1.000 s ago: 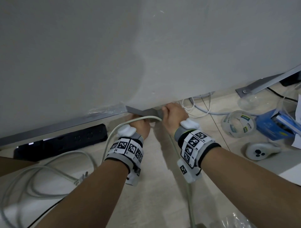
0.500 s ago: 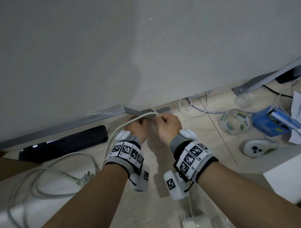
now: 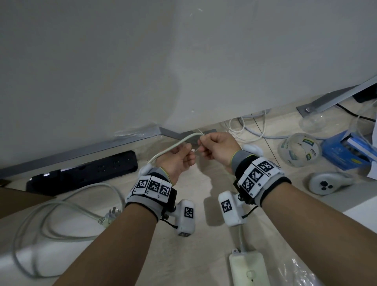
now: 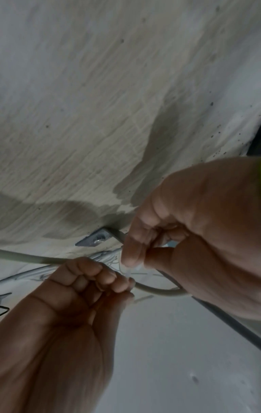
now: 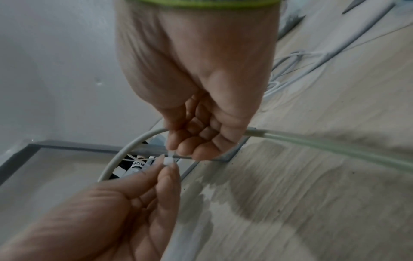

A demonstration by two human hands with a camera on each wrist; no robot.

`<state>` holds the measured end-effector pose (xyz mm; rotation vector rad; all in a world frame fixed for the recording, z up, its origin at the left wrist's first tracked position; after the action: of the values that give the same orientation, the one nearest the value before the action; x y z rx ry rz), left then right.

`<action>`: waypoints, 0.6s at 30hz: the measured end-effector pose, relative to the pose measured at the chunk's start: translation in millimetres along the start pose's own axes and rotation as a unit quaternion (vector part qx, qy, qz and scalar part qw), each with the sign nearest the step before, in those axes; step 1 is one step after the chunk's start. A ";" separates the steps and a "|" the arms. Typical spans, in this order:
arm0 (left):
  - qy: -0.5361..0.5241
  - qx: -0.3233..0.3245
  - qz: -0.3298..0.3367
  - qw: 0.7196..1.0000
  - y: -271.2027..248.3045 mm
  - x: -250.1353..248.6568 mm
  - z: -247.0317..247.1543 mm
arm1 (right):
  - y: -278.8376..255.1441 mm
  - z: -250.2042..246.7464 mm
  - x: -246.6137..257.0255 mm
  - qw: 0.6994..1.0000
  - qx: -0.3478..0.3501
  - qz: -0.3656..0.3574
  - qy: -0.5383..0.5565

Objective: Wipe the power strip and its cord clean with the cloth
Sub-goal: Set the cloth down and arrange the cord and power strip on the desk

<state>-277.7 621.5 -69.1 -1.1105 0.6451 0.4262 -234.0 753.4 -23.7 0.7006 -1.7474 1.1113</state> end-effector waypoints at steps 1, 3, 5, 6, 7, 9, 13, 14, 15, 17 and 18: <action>0.002 0.002 0.001 1.000 0.6 0.3 0.1 | 0.4 0.6 -0.6 1.000 -0.004 0.000 0.015; 0.009 0.005 0.002 1.000 2.0 0.9 -0.7 | 1.6 2.1 -1.7 1.000 -0.014 0.003 0.024; 0.020 0.013 -0.001 1.000 2.6 2.2 -0.5 | 2.8 2.5 -3.4 1.000 -0.023 0.006 0.020; 0.024 0.016 -0.001 1.000 3.5 2.6 -0.5 | 3.5 2.3 -3.4 0.999 -0.028 0.007 0.017; 0.026 0.018 0.000 0.999 3.5 2.6 -0.1 | 3.9 2.2 -3.4 0.999 -0.031 0.007 0.016; 0.026 0.021 0.003 0.999 4.6 2.9 0.6 | 4.4 2.8 -3.7 0.999 -0.031 0.005 0.010; 0.023 0.016 0.006 1.000 6.8 4.8 0.5 | 3.9 3.9 -4.1 0.999 -0.036 0.005 -0.001; 0.023 0.016 0.007 1.000 7.4 5.1 0.3 | 3.9 3.9 -3.7 0.999 -0.038 0.004 -0.002; 0.023 0.016 0.007 1.000 7.5 5.3 0.4 | 3.9 3.8 -3.4 0.999 -0.039 0.004 -0.003; 0.019 0.016 0.008 1.000 8.1 5.7 -0.3 | 3.3 3.4 -2.7 0.999 -0.038 0.006 -0.006; 0.018 0.016 0.009 1.000 8.5 5.8 -0.4 | 3.0 3.3 -2.2 0.999 -0.036 0.007 -0.006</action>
<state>-278.7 624.4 -78.9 -1.0840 0.6925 0.4102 -236.8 751.6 -27.5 0.6524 -1.7976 1.0496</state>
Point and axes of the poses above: each hand's wrist, its own y-axis towards the middle knuckle, its own z-axis out of the palm, x = y × z, the point moved 8 cm from there along y, towards the middle knuckle, and after that the axes turned 5 degrees about -z, right-handed, at the moved point
